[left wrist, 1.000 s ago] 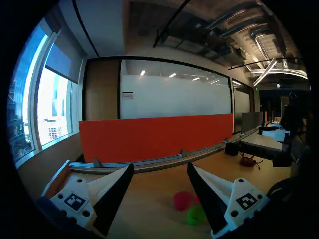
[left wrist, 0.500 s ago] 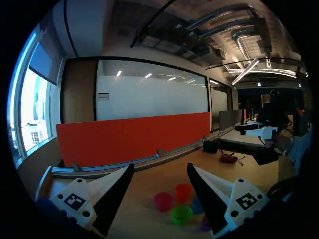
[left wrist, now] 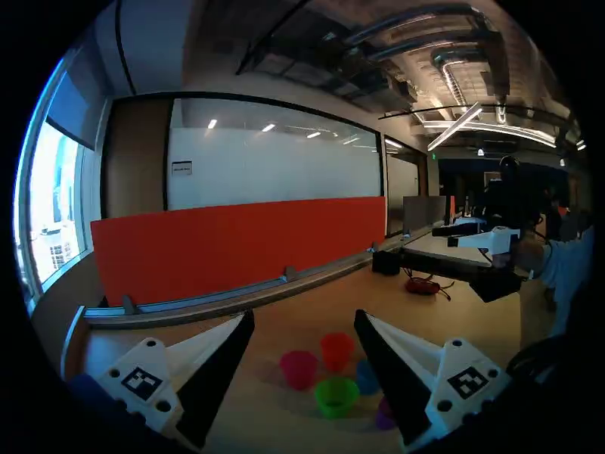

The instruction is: Pour water

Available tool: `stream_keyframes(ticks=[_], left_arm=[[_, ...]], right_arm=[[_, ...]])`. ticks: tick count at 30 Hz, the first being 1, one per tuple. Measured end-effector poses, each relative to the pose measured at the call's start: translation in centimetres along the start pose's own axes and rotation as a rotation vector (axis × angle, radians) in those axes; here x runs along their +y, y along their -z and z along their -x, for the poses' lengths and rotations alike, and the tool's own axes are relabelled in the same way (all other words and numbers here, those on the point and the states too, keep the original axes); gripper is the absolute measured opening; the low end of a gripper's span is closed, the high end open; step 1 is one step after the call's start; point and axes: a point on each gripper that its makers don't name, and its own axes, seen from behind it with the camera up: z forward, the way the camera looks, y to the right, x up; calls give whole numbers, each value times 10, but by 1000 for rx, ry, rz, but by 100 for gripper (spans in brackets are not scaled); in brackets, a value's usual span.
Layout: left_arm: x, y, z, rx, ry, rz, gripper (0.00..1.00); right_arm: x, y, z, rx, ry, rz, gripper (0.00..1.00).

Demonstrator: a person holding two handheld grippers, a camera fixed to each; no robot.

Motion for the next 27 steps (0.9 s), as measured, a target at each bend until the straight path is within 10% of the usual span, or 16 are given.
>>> stream_keyframes(ticks=[27], left_arm=[[21,-26,91,-188,-20,123,99]], right_arm=[[-28,-22,90,-206,50,-154,99]])
